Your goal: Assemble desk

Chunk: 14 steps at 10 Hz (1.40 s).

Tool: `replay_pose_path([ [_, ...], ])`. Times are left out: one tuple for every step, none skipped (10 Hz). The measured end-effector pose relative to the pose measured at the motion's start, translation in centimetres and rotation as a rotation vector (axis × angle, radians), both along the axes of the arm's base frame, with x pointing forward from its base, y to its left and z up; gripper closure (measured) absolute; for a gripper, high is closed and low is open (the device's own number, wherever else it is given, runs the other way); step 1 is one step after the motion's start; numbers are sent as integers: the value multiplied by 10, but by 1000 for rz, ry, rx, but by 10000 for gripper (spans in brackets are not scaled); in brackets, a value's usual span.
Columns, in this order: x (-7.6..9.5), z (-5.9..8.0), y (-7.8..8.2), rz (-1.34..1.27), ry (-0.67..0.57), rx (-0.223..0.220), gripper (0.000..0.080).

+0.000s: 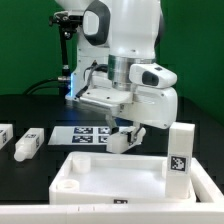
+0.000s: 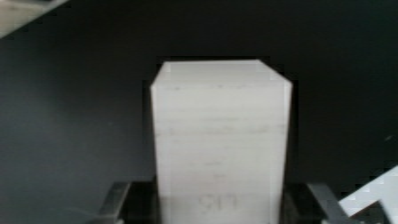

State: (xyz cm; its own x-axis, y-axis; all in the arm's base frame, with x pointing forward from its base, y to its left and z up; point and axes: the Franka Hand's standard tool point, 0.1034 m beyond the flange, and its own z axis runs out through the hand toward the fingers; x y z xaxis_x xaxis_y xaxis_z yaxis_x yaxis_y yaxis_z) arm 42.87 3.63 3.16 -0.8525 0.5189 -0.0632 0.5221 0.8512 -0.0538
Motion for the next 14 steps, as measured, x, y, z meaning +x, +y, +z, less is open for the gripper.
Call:
replay_pose_path([
  [-1,-1,-2,58,4,-7,517],
  [-1,-1,-4,123,9,-14,517],
  [-5,-4,-1,169,16,-20,517],
  [-14,-13,12,225,39,-16,517],
  [-14,-16,18,231,41,-10,517],
  [-13,-16,21,180,33,-6,517],
  [-13,-16,21,171,31,-5,517],
  [-13,-16,21,152,30,-5,516],
  [-14,-16,20,133,30,-6,516],
  [-13,-14,18,126,31,-13,350],
  [-8,-3,17,93,14,-24,200],
  [-3,5,20,-47,-16,-23,164],
  [4,11,23,-189,-43,-22,164],
  [17,18,29,-343,-81,-10,152],
])
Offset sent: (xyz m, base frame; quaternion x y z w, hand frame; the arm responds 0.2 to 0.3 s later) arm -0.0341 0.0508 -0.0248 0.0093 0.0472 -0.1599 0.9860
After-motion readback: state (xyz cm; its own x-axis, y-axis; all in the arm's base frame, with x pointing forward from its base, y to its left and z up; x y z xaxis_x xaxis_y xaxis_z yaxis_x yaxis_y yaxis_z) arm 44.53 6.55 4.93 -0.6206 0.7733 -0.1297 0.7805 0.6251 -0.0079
